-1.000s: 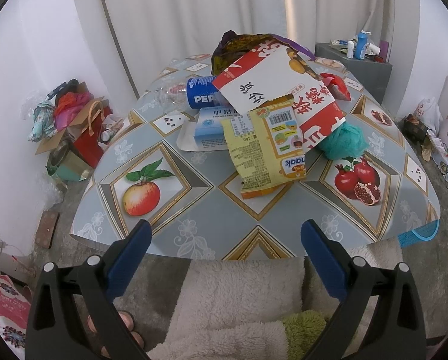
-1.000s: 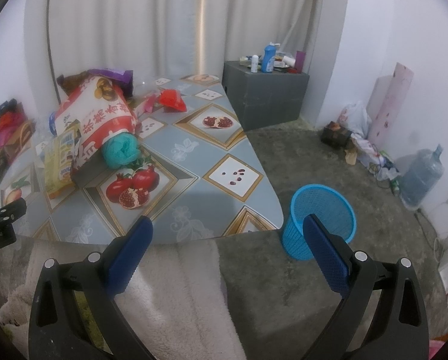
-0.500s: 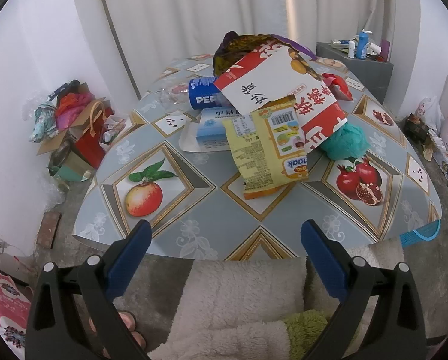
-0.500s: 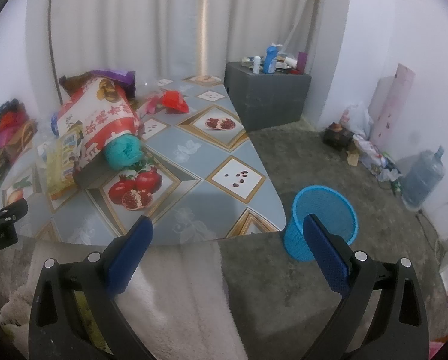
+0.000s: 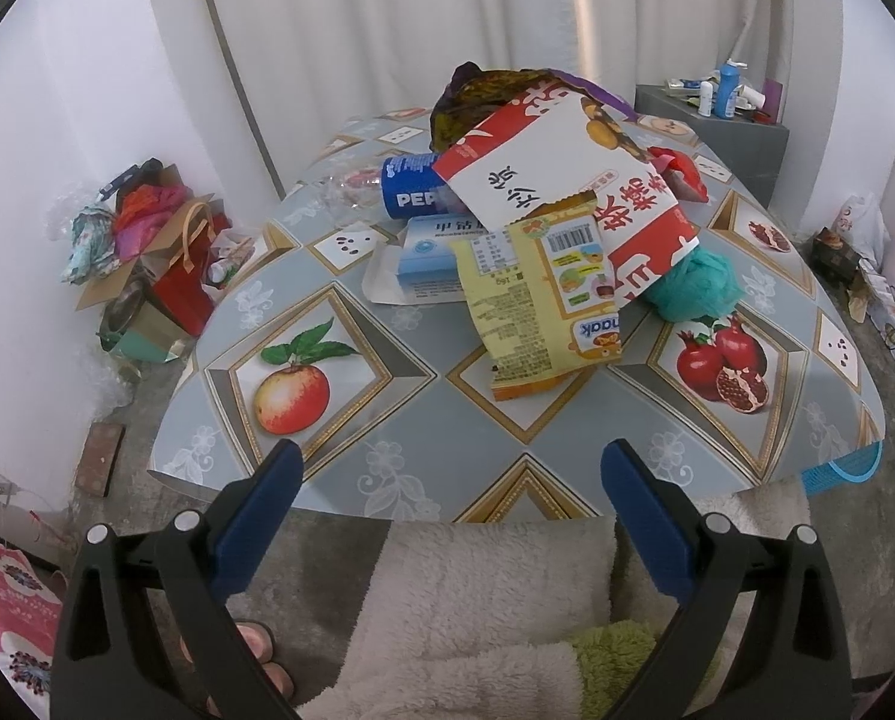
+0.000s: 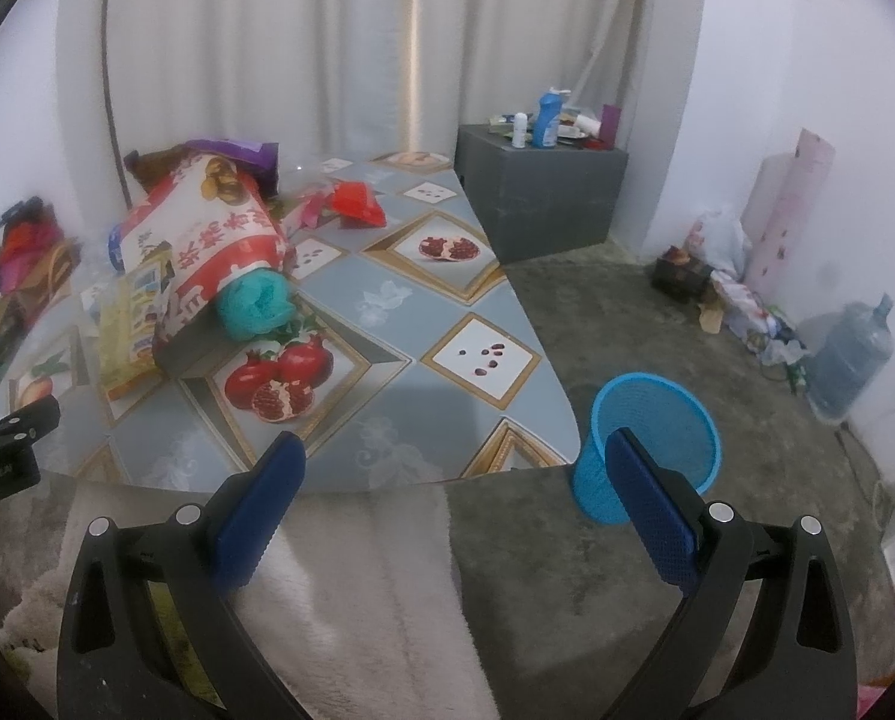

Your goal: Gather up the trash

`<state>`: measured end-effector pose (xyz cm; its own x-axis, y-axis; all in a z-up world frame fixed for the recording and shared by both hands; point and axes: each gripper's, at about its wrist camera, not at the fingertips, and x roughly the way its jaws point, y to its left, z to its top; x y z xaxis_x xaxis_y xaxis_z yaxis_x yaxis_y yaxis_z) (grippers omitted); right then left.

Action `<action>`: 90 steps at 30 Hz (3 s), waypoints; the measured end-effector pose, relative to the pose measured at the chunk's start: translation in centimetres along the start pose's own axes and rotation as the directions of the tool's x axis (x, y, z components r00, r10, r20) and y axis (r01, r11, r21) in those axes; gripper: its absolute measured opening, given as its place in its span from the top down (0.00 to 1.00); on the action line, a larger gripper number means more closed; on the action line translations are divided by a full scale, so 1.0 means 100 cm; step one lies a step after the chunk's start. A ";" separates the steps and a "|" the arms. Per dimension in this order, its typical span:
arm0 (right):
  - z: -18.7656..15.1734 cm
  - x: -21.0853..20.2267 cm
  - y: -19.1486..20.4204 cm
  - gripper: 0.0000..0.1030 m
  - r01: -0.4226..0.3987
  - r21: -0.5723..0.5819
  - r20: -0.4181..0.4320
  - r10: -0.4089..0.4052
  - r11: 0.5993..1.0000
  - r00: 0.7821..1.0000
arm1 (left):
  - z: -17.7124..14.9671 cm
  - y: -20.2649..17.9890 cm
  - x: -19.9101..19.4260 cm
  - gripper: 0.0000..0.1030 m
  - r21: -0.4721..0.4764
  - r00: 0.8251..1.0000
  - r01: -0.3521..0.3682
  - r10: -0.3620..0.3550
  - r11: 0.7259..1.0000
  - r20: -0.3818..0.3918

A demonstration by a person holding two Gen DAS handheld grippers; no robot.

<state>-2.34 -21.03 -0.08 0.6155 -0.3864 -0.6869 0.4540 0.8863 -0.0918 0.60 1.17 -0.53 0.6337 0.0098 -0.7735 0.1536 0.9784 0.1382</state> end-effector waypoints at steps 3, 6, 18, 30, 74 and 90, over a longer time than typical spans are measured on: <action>0.000 0.000 0.001 0.07 -0.002 -0.001 0.000 0.002 1.000 1.000 | 0.000 0.000 0.000 0.05 0.001 1.000 0.000 0.000 1.000 -0.001; 0.000 0.000 0.001 0.07 -0.004 0.002 -0.002 0.004 1.000 1.000 | 0.000 0.002 0.001 0.05 0.001 1.000 0.000 0.000 1.000 -0.003; -0.002 0.003 0.002 0.07 -0.008 0.000 -0.004 0.008 1.000 1.000 | -0.002 0.006 0.003 0.05 0.002 1.000 0.000 0.000 1.000 -0.005; -0.005 0.004 0.001 0.07 -0.016 -0.001 -0.010 0.016 1.000 1.000 | -0.007 0.008 0.006 0.05 0.005 1.000 -0.005 0.005 1.000 -0.013; 0.050 0.064 0.063 0.10 -0.309 -0.196 0.078 0.329 0.931 0.941 | 0.053 0.032 0.049 0.05 0.059 0.960 0.245 -0.251 0.968 0.127; 0.097 0.093 0.073 0.25 -0.524 -0.277 0.018 0.550 0.805 0.835 | 0.058 0.041 0.079 0.28 0.113 0.906 0.401 -0.412 0.909 0.100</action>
<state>12.99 -20.63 -0.16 0.7753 0.1596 -0.6111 -0.1354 0.9871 0.0860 10.66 4.05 -2.51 0.5866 -0.4151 -0.6955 0.4795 0.8700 -0.1149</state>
